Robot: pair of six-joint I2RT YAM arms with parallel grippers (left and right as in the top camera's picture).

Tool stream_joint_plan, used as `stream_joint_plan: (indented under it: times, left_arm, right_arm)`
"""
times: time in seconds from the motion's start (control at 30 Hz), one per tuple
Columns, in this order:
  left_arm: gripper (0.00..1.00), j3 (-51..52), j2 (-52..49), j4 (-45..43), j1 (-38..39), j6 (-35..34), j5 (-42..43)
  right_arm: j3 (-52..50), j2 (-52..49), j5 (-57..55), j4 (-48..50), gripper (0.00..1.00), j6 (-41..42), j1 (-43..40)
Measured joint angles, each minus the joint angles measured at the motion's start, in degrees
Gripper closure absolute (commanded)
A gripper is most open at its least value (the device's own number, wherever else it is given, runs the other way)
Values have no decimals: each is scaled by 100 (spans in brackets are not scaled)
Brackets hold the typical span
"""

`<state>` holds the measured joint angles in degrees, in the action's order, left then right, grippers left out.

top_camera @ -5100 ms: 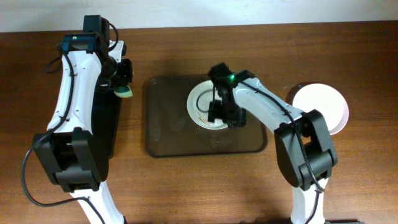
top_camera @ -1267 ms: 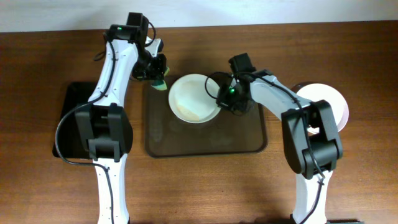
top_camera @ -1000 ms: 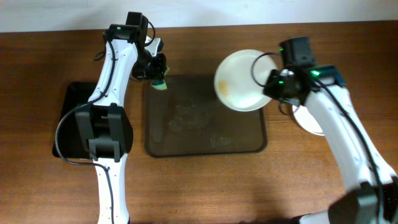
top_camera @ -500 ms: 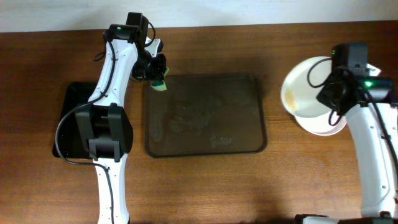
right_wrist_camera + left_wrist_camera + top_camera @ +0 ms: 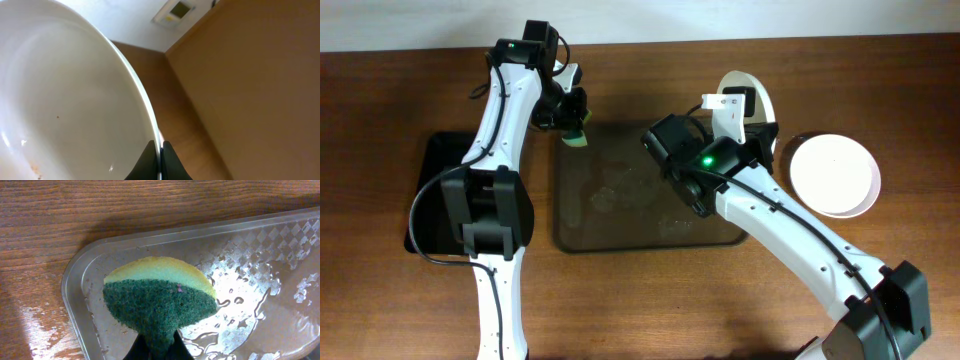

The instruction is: Clean dirty plates on tray and stack at the side

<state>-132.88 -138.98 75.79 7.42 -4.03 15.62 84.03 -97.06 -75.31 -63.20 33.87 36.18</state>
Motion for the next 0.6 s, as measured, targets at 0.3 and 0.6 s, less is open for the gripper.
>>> stream_joint_plan:
  times: [0.3,0.6]
  left_arm:
    - [99,0,0,11,0,0,-26]
    - [99,0,0,-15,0,-2,-153]
  right_arm:
    - [2,0,2500,-24,96,415,-1023]
    - [-754,260,6063,817,96,-542,-5523]
